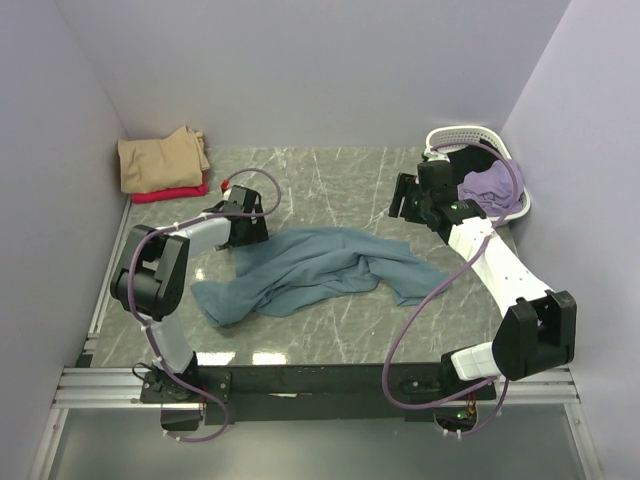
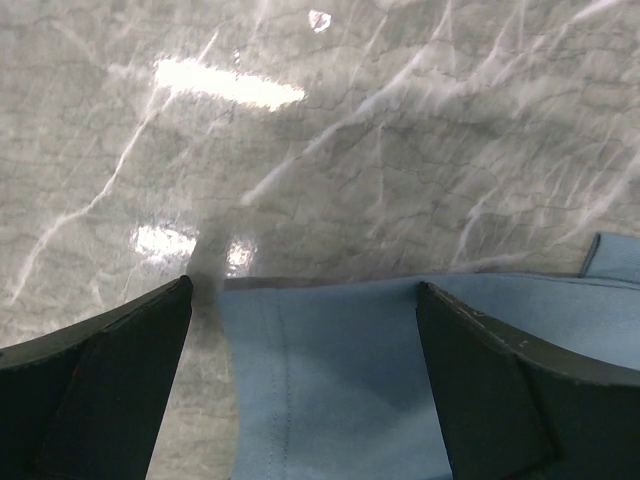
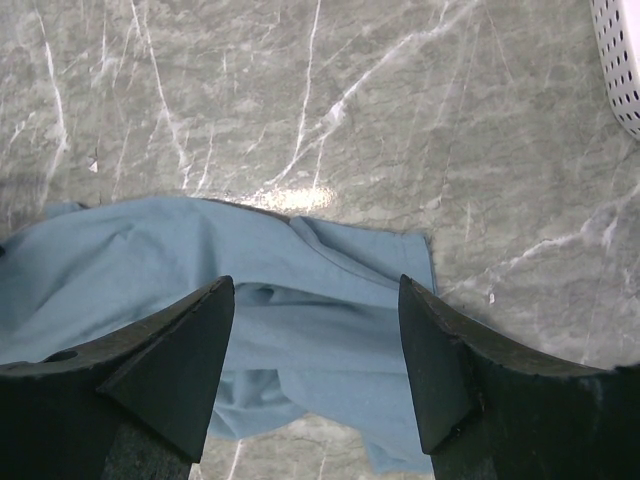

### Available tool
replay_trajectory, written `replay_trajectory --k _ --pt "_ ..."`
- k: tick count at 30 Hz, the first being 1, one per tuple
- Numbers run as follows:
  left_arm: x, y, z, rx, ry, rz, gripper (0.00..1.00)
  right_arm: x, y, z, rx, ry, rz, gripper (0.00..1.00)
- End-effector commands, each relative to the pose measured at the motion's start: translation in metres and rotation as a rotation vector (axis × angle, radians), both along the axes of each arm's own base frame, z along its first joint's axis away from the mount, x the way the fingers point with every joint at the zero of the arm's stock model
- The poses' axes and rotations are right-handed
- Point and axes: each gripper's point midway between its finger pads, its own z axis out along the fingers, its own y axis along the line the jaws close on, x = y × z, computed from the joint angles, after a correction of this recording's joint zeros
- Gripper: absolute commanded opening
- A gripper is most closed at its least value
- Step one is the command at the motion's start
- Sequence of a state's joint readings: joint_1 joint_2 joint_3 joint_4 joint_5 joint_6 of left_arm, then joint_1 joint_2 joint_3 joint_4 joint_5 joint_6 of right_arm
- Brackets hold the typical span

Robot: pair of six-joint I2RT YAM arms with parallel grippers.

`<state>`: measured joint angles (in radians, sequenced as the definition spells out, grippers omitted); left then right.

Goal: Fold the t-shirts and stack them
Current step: Flatten the tshirt out

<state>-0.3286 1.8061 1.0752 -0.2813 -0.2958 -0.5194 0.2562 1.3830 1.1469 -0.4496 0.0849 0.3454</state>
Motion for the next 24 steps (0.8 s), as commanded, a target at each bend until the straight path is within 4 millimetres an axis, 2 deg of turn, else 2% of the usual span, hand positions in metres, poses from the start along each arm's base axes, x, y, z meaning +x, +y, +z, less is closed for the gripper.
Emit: replay_trajectory --k 1,2,4,5,6,8,9,12,14,15,20,23,24 --pt "0.004 -0.014 -0.012 -0.073 0.02 -0.066 0.99 0.009 -0.007 0.024 0.001 -0.072 -0.022 0.73" --pt "0.004 -0.017 -0.014 -0.082 0.028 -0.084 0.99 0.009 -0.01 0.023 -0.003 -0.071 -0.033 0.73" --pt "0.001 -0.026 -0.02 -0.132 0.05 -0.12 0.84 0.006 -0.017 0.018 -0.014 -0.056 -0.063 0.73" --pt "0.0 -0.03 -0.021 -0.15 0.055 -0.131 0.7 0.006 -0.021 0.016 -0.016 -0.048 -0.077 0.73" --pt "-0.001 -0.035 -0.02 -0.178 0.057 -0.146 0.41 0.002 -0.025 0.008 -0.018 -0.018 -0.095 0.73" --pt "-0.005 -0.039 -0.021 -0.204 0.066 -0.152 0.14 0.0 -0.036 -0.002 -0.024 0.018 -0.135 0.7" --pt "-0.006 -0.04 -0.02 -0.209 0.065 -0.158 0.01 -0.005 -0.04 -0.014 -0.027 0.056 -0.154 0.68" --pt "-0.007 -0.042 -0.016 -0.225 0.054 -0.171 0.01 -0.018 -0.052 -0.039 -0.002 0.116 -0.199 0.68" --pt "-0.007 -0.043 -0.01 -0.228 0.041 -0.174 0.01 -0.025 -0.054 -0.048 0.041 0.132 -0.202 0.68" --pt "-0.006 -0.043 -0.002 -0.23 0.028 -0.178 0.01 -0.032 -0.061 -0.059 0.061 0.149 -0.23 0.68" --pt "0.007 -0.047 0.044 -0.253 -0.061 -0.188 0.01 -0.046 -0.067 -0.069 0.111 0.16 -0.247 0.68" --pt "0.013 -0.048 0.077 -0.259 -0.122 -0.201 0.01 -0.053 -0.071 -0.074 0.113 0.178 -0.257 0.68" --pt "0.018 -0.043 0.093 -0.239 -0.163 -0.18 0.01 -0.057 -0.072 -0.078 0.11 0.19 -0.261 0.67"
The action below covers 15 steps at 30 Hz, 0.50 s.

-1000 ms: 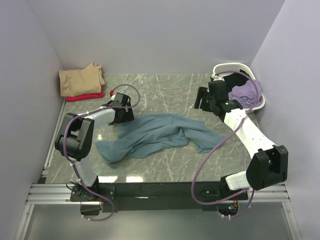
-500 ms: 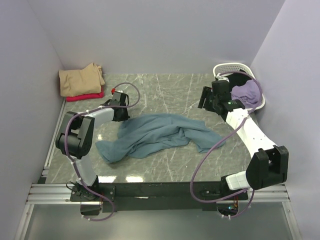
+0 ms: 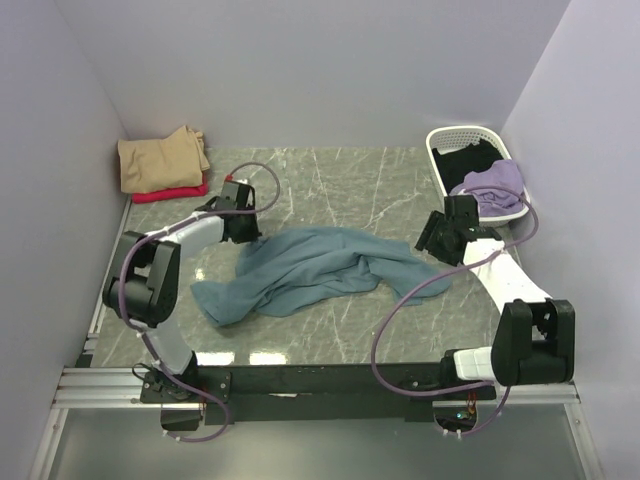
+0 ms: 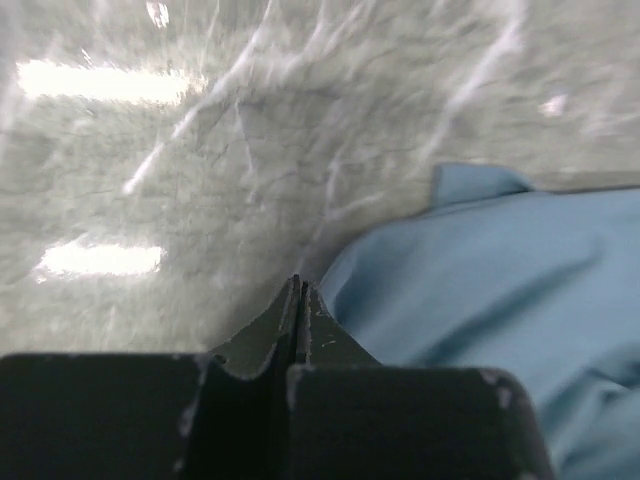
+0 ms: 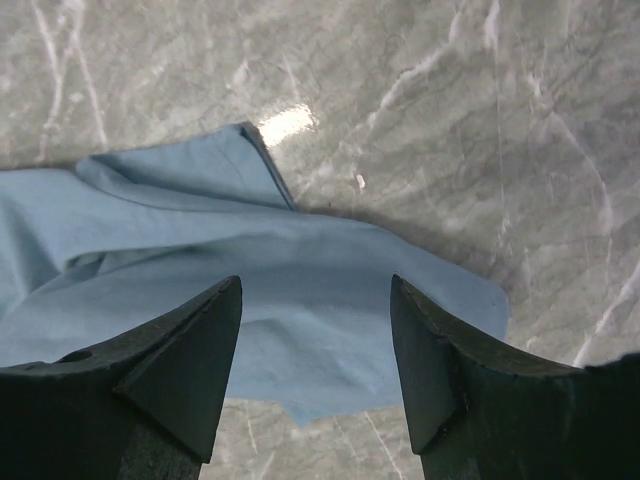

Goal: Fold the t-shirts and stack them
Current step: Flatten the tshirt out

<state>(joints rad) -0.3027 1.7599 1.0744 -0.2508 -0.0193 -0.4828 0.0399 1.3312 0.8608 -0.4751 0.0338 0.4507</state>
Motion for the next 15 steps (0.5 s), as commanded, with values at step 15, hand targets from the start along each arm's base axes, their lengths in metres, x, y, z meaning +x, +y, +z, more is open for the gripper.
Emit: replay_trajectory --k 15 --pt "0.044 0.072 0.175 0.053 -0.39 0.238 0.01 -0.023 -0.034 -0.021 0.036 0.012 -0.175 0.7"
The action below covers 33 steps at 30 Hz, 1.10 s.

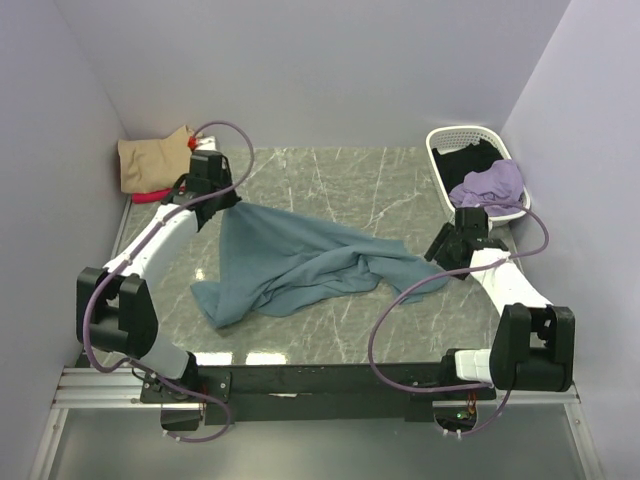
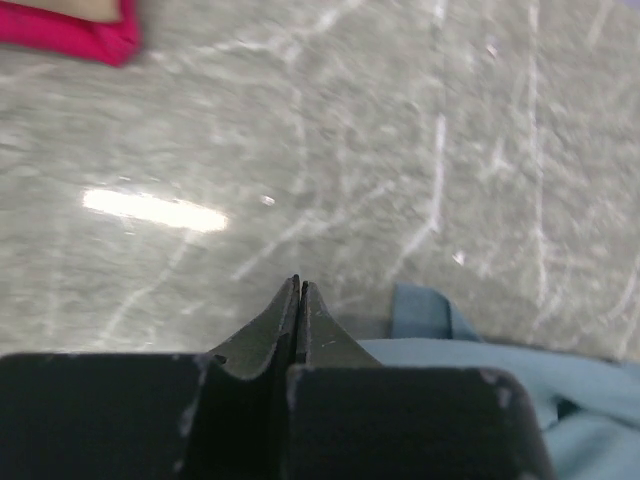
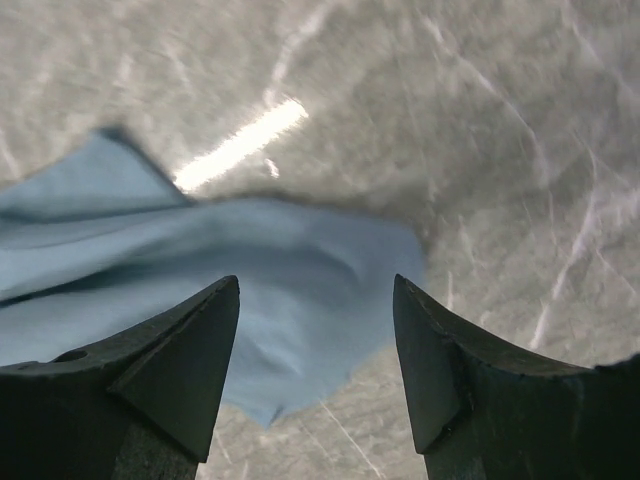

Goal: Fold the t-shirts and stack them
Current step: Flatten the tshirt out

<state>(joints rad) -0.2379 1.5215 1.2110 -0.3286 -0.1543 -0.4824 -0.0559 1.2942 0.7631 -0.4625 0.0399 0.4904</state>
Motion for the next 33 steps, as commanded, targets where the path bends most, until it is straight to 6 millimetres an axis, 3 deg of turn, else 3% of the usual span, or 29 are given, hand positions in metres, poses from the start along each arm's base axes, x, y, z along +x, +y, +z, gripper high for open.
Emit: replay_trajectory --k 1,8,15,23,30,32,33 --pt "0.01 0.031 0.038 0.034 -0.085 0.089 0.01 -0.001 -0.006 -0.001 0.023 -0.029 -0.045 0.7" --pt "0.011 0.038 0.045 0.022 -0.097 0.091 0.01 -0.012 0.0 -0.022 0.088 -0.008 -0.056 0.7" --pt "0.008 0.035 0.037 0.013 -0.079 0.072 0.01 0.024 0.013 -0.015 0.163 -0.176 0.006 0.72" --pt "0.009 0.033 0.031 0.011 -0.063 0.062 0.01 0.05 0.021 -0.012 0.23 -0.264 0.028 0.73" --pt "0.009 0.03 0.024 0.009 -0.047 0.053 0.01 0.066 0.033 -0.013 0.302 -0.326 0.062 0.68" --pt "0.009 0.031 0.025 0.009 -0.05 0.052 0.01 0.07 0.034 -0.013 0.31 -0.343 0.07 0.64" --pt "0.009 0.031 0.024 0.009 -0.046 0.052 0.01 0.072 0.035 -0.012 0.318 -0.349 0.079 0.57"
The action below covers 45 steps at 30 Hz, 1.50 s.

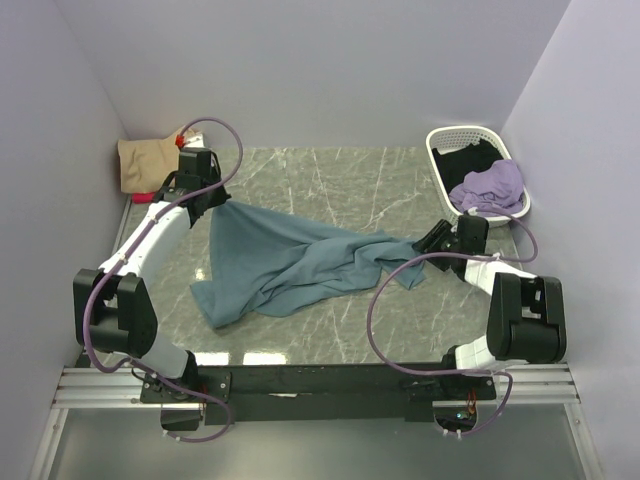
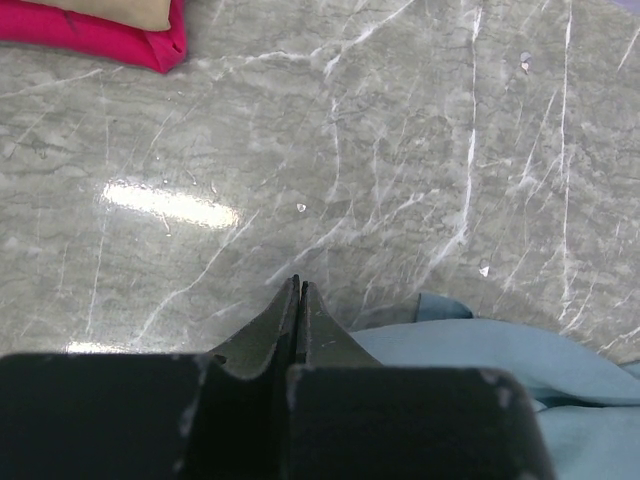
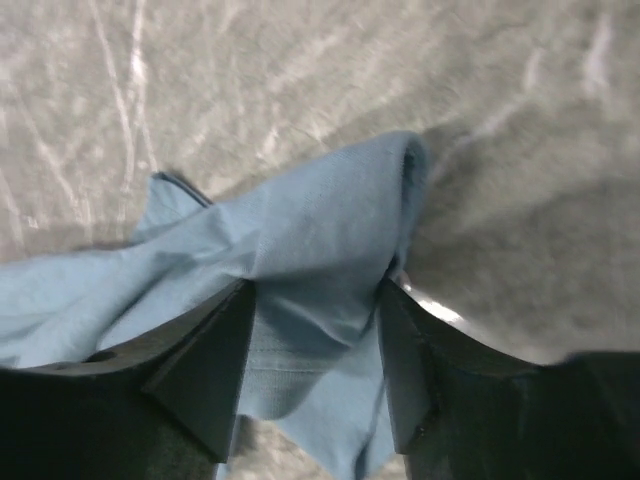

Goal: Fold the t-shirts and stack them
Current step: Flatten the tshirt out

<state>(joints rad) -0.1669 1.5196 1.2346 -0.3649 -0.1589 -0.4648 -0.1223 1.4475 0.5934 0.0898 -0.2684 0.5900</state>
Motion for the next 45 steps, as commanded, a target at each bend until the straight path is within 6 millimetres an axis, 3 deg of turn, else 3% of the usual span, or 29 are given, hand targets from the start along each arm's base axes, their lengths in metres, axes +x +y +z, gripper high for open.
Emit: replay_trajectory --k 1,5,6,9,12,13,15,16,17,18,19,20,22,23,25,27,28,30,31,34,36,41,42,44,45 --pt "0.005 -0.002 0.02 -0.007 -0.057 -0.013 0.01 0.021 0.004 0.015 0.034 -0.114 0.026 0.51" --pt "0.006 -0.003 0.017 -0.011 -0.05 -0.013 0.01 0.03 0.006 0.03 0.042 -0.16 0.037 0.31" --pt "0.007 -0.002 0.016 -0.009 -0.05 -0.011 0.01 0.031 0.005 0.033 0.037 -0.169 0.036 0.19" --pt "0.008 -0.003 0.013 -0.01 -0.042 -0.013 0.01 0.036 0.001 0.04 0.007 -0.186 0.043 0.0" --pt "0.009 -0.001 0.011 -0.006 -0.037 -0.004 0.01 0.039 0.007 0.061 0.016 -0.248 0.076 0.0" --pt "0.008 -0.001 0.015 -0.005 -0.043 -0.003 0.01 0.042 0.009 0.082 0.014 -0.3 0.095 0.0" --pt "0.007 0.001 0.025 0.003 -0.049 -0.003 0.01 0.039 0.015 0.103 0.021 -0.329 0.132 0.0" --pt "0.008 0.002 0.044 0.003 -0.083 0.004 0.01 0.043 0.014 0.136 -0.007 -0.405 0.149 0.0" --pt "0.006 0.003 0.053 0.007 -0.094 0.007 0.01 0.038 0.016 0.146 -0.012 -0.402 0.165 0.0" --pt "0.0 0.006 0.06 0.015 -0.092 0.011 0.01 0.035 0.016 0.171 -0.034 -0.452 0.178 0.0" --pt "-0.004 0.008 0.082 0.015 -0.139 0.02 0.01 0.038 0.014 0.202 -0.069 -0.509 0.186 0.0" --pt "-0.009 0.01 0.092 0.013 -0.158 0.023 0.01 0.032 0.014 0.209 -0.078 -0.487 0.188 0.0" --pt "-0.022 0.013 0.123 0.007 -0.226 0.026 0.01 0.026 0.011 0.257 -0.131 -0.573 0.189 0.0" --pt "-0.028 0.015 0.133 0.005 -0.249 0.03 0.01 0.02 0.012 0.263 -0.136 -0.563 0.192 0.0" --pt "-0.044 0.019 0.16 0.007 -0.299 0.034 0.01 0.013 0.014 0.3 -0.162 -0.63 0.21 0.0" --pt "-0.056 0.026 0.176 0.022 -0.327 0.049 0.01 0.005 0.018 0.313 -0.16 -0.628 0.238 0.0" --pt "-0.067 0.028 0.193 0.019 -0.358 0.052 0.01 0.0 0.022 0.333 -0.168 -0.668 0.266 0.0" --pt "-0.079 0.032 0.208 0.013 -0.393 0.063 0.01 -0.009 0.024 0.349 -0.171 -0.697 0.267 0.0" --pt "-0.093 0.034 0.226 0.005 -0.441 0.067 0.01 -0.014 0.025 0.361 -0.17 -0.722 0.262 0.0" --pt "-0.121 0.043 0.253 0.001 -0.51 0.092 0.01 -0.033 0.032 0.387 -0.154 -0.801 0.266 0.0" --pt "-0.135 0.053 0.259 0.02 -0.52 0.126 0.01 -0.049 0.034 0.402 -0.151 -0.844 0.255 0.0" --pt "-0.176 0.064 0.298 0.016 -0.616 0.149 0.01 -0.083 0.036 0.436 -0.152 -0.904 0.225 0.01" --pt "-0.182 0.065 0.302 0.017 -0.626 0.151 0.01 -0.095 0.036 0.454 -0.175 -0.944 0.221 0.02" --pt "-0.201 0.067 0.32 0.01 -0.678 0.144 0.01 -0.109 0.032 0.461 -0.195 -0.929 0.194 0.02" --pt "-0.208 0.068 0.321 0.019 -0.671 0.137 0.01 -0.122 0.029 0.479 -0.221 -0.965 0.167 0.02"
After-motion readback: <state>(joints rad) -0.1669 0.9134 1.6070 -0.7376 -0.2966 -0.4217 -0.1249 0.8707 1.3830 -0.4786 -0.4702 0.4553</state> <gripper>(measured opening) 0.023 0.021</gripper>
